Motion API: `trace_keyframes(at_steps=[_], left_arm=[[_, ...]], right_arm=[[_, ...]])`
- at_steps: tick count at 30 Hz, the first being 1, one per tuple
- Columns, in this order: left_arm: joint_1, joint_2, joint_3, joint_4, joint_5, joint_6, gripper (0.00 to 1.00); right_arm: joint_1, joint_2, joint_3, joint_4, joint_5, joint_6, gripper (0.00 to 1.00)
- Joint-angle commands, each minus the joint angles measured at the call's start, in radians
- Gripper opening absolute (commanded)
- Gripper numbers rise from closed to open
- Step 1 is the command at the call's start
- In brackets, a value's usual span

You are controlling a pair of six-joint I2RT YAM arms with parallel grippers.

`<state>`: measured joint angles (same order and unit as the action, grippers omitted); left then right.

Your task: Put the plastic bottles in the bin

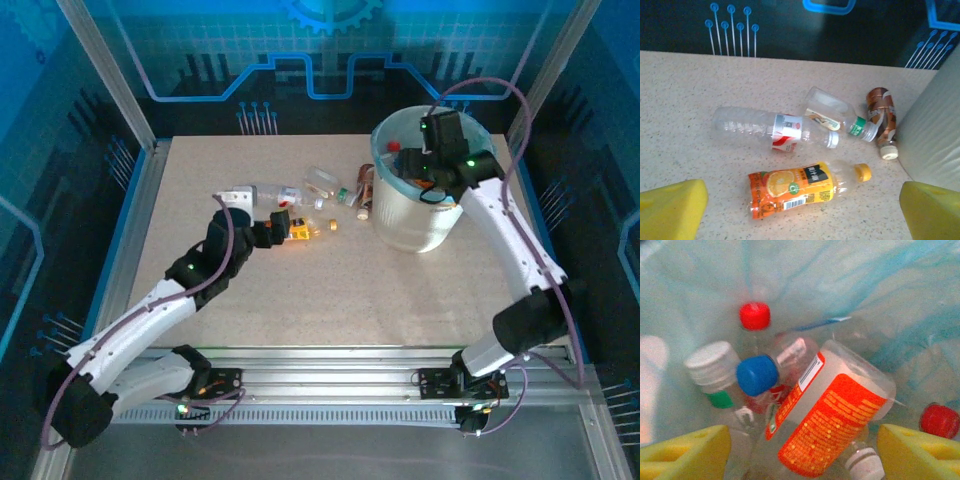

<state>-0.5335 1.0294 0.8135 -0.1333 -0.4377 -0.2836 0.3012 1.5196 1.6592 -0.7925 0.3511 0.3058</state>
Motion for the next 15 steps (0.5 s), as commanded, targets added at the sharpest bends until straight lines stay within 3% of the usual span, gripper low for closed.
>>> trace_keyframes(at_steps=[1, 8, 15], left_arm=[[0.067, 0.034, 0.054, -0.078, 0.138, 0.007, 0.99], [0.171, 0.206, 0.179, -0.174, 0.349, 0.078, 0.99], [0.184, 0.446, 0.346, -0.328, 0.449, 0.297, 0.97]], right_arm=[[0.014, -0.087, -0.003, 0.045, -0.049, 0.068, 0.81], [0.036, -0.165, 0.008, 0.021, -0.064, 0.052, 0.81], [0.181, -0.248, -0.015, 0.046, -0.082, 0.003, 0.8]])
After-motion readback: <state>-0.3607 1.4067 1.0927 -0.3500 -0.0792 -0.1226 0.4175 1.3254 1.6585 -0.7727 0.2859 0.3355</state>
